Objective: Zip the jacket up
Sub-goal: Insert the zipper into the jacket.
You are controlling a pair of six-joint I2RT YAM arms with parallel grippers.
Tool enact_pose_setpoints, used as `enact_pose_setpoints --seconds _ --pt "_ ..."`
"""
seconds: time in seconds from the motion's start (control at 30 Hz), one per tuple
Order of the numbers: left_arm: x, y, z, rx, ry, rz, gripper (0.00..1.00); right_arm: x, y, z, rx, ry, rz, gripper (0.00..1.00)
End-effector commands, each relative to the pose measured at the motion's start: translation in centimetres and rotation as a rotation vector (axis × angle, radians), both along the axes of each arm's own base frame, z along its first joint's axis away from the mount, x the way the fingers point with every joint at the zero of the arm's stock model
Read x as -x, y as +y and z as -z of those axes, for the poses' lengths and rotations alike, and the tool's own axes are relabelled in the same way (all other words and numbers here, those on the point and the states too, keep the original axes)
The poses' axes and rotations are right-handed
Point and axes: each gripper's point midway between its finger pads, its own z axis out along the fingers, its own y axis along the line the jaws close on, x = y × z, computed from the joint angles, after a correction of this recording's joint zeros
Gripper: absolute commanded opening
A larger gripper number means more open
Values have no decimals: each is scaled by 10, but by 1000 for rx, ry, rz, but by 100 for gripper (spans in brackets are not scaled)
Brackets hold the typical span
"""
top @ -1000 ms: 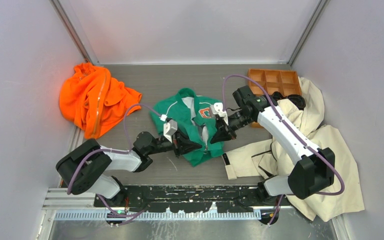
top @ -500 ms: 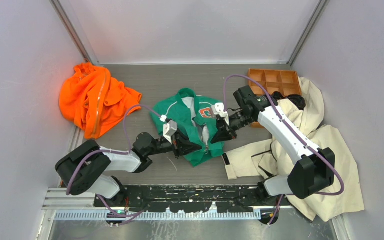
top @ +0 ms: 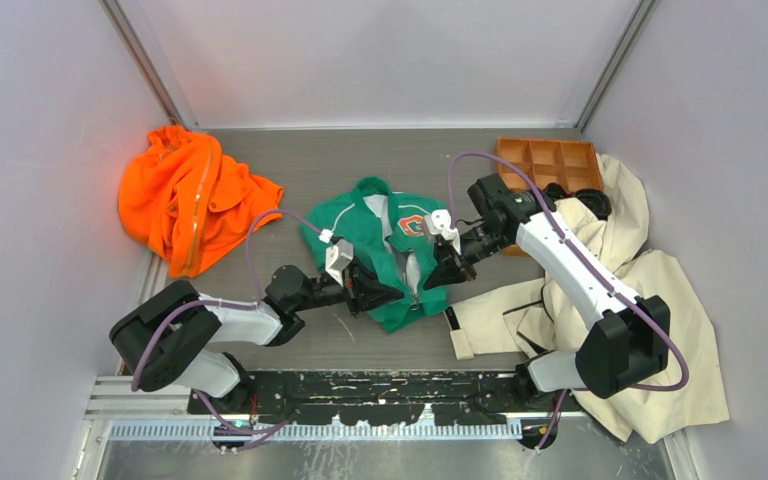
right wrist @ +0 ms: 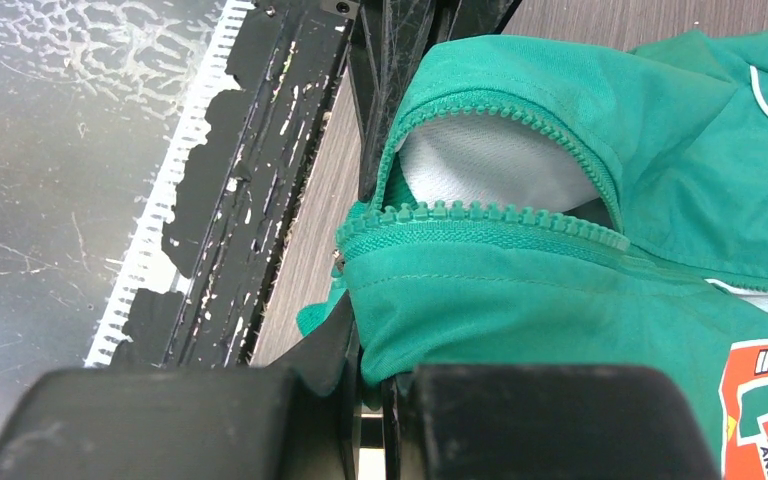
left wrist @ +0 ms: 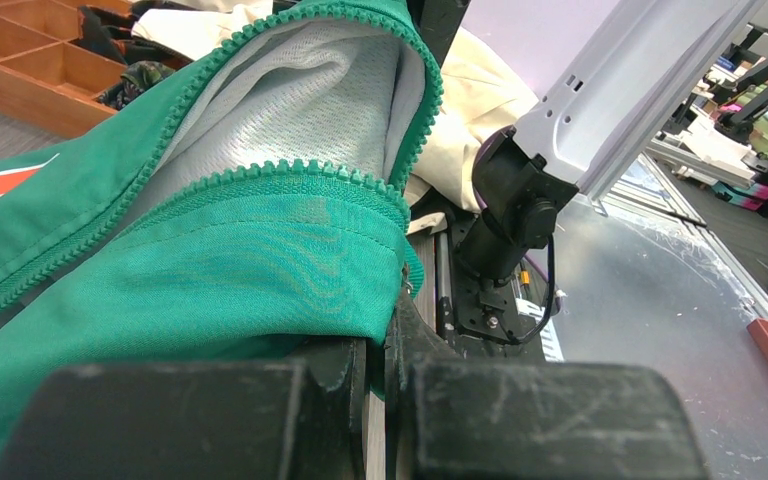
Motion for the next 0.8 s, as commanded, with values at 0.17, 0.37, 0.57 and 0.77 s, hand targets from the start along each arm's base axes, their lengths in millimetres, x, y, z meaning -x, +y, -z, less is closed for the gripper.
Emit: enact_pose_setpoints --seconds 0.17,0.37,0.57,0.77 --pt "2 -5 -26 80 -61 21 0 4 4 -20 -75 -45 -27 1" --pt "3 -7 -24 76 -54 34 0 3 5 -19 -76 -45 -25 1" --pt "4 -8 -24 75 -54 37 0 4 5 -19 -78 -42 -25 1" --pt "3 -8 -26 79 -55 38 0 4 6 -18 -80 -39 -28 1"
